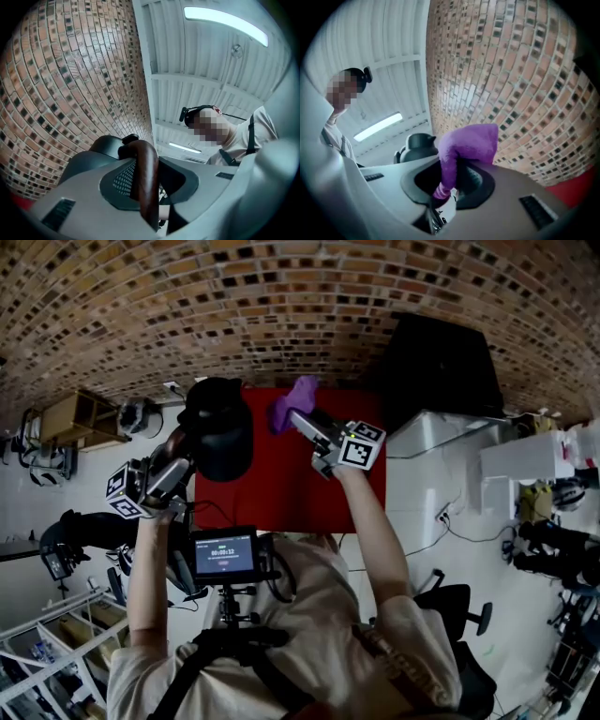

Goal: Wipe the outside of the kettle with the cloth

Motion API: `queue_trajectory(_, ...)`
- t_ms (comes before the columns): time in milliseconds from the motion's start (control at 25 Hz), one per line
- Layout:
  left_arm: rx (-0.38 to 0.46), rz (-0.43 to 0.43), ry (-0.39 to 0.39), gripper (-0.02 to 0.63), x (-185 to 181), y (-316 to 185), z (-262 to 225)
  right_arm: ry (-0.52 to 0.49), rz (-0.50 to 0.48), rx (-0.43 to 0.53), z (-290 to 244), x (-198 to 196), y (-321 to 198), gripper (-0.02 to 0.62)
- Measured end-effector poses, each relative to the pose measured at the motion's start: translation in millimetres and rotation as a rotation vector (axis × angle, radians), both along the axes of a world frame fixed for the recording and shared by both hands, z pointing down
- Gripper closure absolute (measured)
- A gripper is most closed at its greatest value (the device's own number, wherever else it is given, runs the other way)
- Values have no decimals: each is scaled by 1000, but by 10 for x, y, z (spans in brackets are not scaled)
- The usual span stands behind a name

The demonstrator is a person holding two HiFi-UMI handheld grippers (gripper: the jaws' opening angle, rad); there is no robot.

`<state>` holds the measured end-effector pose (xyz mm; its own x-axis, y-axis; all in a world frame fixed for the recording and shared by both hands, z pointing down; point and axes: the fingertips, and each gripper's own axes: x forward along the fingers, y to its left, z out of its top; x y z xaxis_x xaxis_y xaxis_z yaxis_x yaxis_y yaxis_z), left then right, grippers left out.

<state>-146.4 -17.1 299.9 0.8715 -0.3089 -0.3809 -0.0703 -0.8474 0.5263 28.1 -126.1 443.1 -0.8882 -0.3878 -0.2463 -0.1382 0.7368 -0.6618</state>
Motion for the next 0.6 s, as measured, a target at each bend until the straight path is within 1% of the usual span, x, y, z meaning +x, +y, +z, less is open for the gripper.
queue_trajectory(120, 10, 31, -23, 506, 26, 72, 76, -7, -104, 73, -365, -236, 5, 514)
queue_trajectory(200, 16, 31, -36, 506, 62, 103, 96, 9, -135, 91, -466, -439, 47, 514)
queue_trajectory(240, 15, 24, -37, 506, 70, 103, 101, 17, -134, 84, -434, -511, 61, 514)
queue_trajectory(320, 8, 3, -29, 506, 57, 80, 112, 35, -117, 41, -231, -583, 92, 515)
queue_trajectory(440, 3, -22, -4, 506, 3, 34, 87, 109, -125, -30, 243, -733, 292, 517)
queue_trajectory(520, 11, -26, -5, 506, -33, 26, 62, 165, -172, -81, 668, -870, 488, 518)
queue_trajectory(560, 15, -25, -8, 506, -46, 35, 56, 219, -211, -94, 890, -944, 616, 518)
queue_trajectory(600, 18, -21, -8, 506, -56, 50, 52, 295, -255, -90, 1097, -1014, 758, 518)
